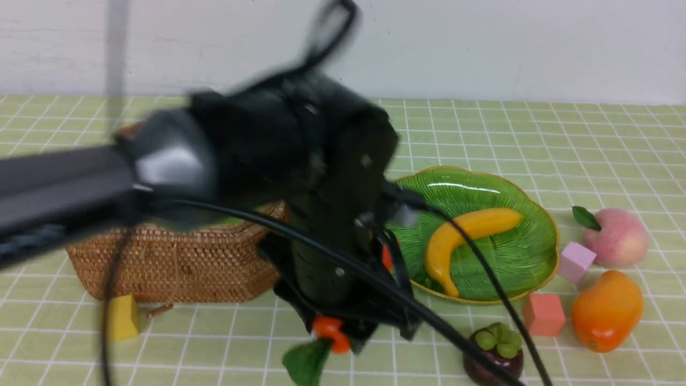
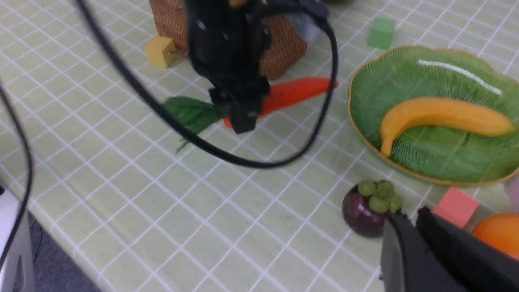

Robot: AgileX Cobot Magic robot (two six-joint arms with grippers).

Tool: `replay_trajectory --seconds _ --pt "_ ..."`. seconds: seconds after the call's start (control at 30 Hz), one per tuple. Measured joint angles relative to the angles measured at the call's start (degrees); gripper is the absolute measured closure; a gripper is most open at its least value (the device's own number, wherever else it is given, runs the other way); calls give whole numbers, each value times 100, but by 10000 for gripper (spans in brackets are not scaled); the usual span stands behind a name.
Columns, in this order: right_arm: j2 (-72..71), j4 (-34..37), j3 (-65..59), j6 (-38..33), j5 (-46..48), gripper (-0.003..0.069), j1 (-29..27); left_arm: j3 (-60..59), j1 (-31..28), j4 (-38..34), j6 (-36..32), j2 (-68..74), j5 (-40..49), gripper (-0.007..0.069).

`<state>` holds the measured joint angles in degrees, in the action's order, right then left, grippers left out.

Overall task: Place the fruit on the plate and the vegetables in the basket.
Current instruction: Use the left arm to grab a carrot and put it into the left basket

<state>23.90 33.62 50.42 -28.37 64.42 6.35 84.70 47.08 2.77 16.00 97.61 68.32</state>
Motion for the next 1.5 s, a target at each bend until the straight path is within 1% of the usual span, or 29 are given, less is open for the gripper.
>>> replay_trajectory --seconds 0.1,0.2,0.23,0.27,0.3,0.37,0.4,0.43,0.53,0.57,0.67,0.7,0.77,0.8,0.83,0.87,0.9,1.0,1.1,1.3,1.4,1.47,1.5 --pt "0 310 0 -391 -356 606 0 0 0 312 -116 -607 -38 228" --pt "0 693 0 -798 -631 606 0 0 0 898 -182 -994 -140 228" --pt "0 868 0 -985 -750 606 0 0 0 1266 -193 -1086 -154 228" --pt "0 928 0 -1020 -750 606 0 0 0 1400 -193 -1112 -154 228" --pt "0 1157 0 -1277 -892 606 0 0 -56 1833 -230 -1192 -154 228" --pt "0 1362 0 -1473 -1000 606 0 0 -198 2185 -305 -1228 -167 228" --pt "0 1483 0 -1595 -1042 606 0 0 -408 2284 -408 -1232 -186 228" --pt "0 1501 0 -1615 -1049 606 0 0 -444 2308 -431 -1232 -201 228" --pt "0 1672 0 -1755 -1106 606 0 -4 -1196 2207 -1098 -1227 -460 228" --pt "0 1677 0 -1766 -1106 606 0 -4 -1330 2128 -1296 -1227 -561 228" --pt "0 1695 0 -1780 -1106 606 0 -4 -1992 1695 -2064 -1205 -982 228" --pt "0 1695 0 -1780 -1106 606 0 -4 -2063 1636 -2219 -1193 -1030 228" --pt "0 1701 0 -1786 -1106 606 0 -4 -2435 1288 -2925 -1122 -1210 228" --pt "0 1701 0 -1793 -1106 606 0 -4 -2533 1221 -3182 -1093 -1221 228" --pt "0 1701 0 -1793 -1106 606 0 -4 -2533 1207 -3182 -1084 -1220 228" --pt "0 1701 0 -1830 -1106 606 0 -4 -2644 1141 -3572 -1020 -1220 228" --pt "0 1701 0 -1845 -1106 606 0 -4 -2663 1129 -3663 -1004 -1220 228" --pt "0 1701 0 -1872 -1106 606 0 -4 -2719 1127 -4229 -858 -1220 228" --pt "0 1714 0 -1891 -1106 606 0 -4 -2719 1235 -4356 -713 -1273 228" --pt "0 1720 0 -1891 -1067 606 0 -4 -2724 1639 -4233 -503 -1324 226" --pt "0 1720 0 -1891 -1067 606 0 -6 -2730 1792 -4015 -464 -1365 178" --pt "0 1720 0 -1891 -1067 606 0 -6 -2730 1919 -3778 -461 -1418 117" --pt "0 1720 0 -1891 -1067 606 0 -6 -2730 1972 -3708 -461 -1443 102"
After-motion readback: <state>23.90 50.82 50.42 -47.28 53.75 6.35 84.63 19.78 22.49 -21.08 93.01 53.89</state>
